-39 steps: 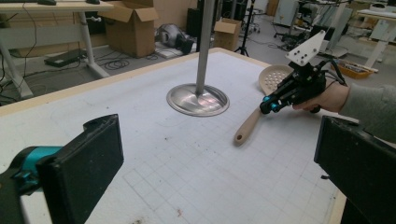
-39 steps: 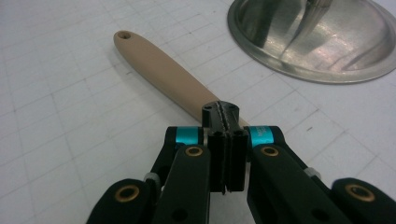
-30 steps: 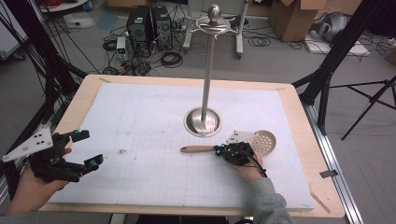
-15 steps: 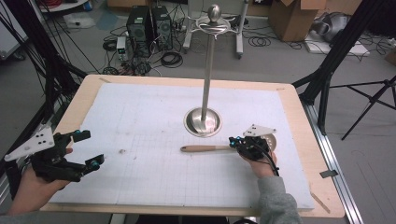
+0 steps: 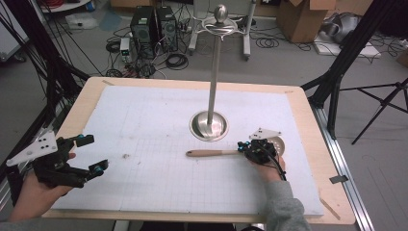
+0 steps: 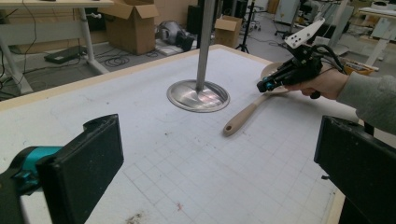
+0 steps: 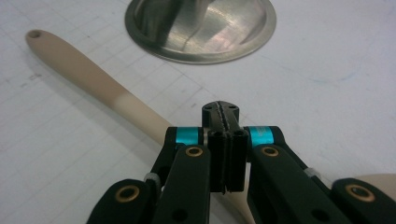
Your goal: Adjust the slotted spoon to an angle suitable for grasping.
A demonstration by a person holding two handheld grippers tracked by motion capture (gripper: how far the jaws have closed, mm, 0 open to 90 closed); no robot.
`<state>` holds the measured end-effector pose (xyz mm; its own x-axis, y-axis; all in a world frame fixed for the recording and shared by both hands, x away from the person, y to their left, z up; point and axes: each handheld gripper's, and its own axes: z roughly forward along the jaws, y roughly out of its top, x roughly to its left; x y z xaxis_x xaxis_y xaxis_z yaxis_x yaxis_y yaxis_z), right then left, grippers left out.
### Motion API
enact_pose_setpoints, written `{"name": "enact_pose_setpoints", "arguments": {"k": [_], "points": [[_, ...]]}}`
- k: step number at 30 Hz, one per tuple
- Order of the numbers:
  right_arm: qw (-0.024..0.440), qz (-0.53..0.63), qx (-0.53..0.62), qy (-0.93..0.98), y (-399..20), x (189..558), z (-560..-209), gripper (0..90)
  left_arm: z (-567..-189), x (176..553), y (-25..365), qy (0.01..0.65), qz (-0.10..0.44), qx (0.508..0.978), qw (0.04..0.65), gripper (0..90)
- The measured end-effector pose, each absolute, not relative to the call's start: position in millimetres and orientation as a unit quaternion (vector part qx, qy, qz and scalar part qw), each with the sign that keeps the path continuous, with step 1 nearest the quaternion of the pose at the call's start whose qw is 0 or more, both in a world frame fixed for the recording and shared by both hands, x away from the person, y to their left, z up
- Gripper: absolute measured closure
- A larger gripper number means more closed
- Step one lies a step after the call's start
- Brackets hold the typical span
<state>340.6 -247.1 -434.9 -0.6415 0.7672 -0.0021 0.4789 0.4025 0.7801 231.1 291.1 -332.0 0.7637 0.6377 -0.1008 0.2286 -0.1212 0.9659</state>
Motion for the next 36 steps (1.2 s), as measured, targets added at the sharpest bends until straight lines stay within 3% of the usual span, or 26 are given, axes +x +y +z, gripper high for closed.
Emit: {"name": "enact_pose_setpoints", "arguments": {"k": [22, 36], "points": [[0.190, 0.371, 0.411, 0.811, -258, 332, -440, 90.0, -332, 234, 286, 0.291, 0.163, 0.731, 0.596, 1.7], [0.204, 0.351, 0.432, 0.805, -289, 310, -443, 90.0, -332, 249, 265, 0.273, 0.147, 0.738, 0.599, 1.7]]}}
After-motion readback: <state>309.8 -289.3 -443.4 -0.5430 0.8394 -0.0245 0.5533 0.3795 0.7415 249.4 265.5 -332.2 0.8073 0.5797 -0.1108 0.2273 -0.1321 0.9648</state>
